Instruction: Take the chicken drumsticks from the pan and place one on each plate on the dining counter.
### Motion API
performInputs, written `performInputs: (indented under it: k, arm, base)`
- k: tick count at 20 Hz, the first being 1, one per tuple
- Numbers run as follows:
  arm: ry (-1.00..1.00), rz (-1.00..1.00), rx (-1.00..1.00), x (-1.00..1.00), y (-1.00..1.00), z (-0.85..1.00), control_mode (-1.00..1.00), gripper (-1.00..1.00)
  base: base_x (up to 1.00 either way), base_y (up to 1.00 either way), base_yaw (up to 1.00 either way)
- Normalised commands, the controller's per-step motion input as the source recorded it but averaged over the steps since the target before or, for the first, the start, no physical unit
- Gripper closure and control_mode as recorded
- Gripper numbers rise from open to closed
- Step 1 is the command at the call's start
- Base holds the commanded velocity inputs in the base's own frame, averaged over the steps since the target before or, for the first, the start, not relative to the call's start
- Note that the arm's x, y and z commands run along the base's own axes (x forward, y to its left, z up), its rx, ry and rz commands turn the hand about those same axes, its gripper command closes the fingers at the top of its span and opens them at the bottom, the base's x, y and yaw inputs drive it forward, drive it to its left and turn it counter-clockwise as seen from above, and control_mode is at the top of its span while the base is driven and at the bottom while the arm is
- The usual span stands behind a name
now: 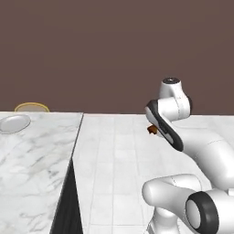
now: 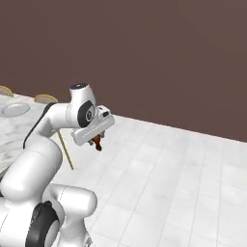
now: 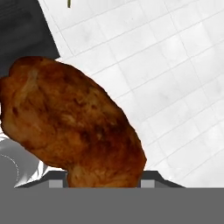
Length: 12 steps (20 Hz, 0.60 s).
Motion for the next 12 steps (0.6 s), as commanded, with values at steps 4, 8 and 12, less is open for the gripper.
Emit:
performInputs:
  k: [4, 8, 12]
  arm:
    - [0.0, 0.0, 0.0, 0.0, 0.0, 0.0, 1.0, 1.0]
    - [0.0, 0.0, 0.0, 0.0, 0.0, 0.0, 1.0, 1.0]
    - [0.0, 0.0, 0.0, 0.0, 0.0, 0.0, 1.0, 1.0]
  base:
    - [0.75, -0.21, 0.63]
    - [0.65, -0.08, 0.83]
    - [0.64, -0.09, 0.82]
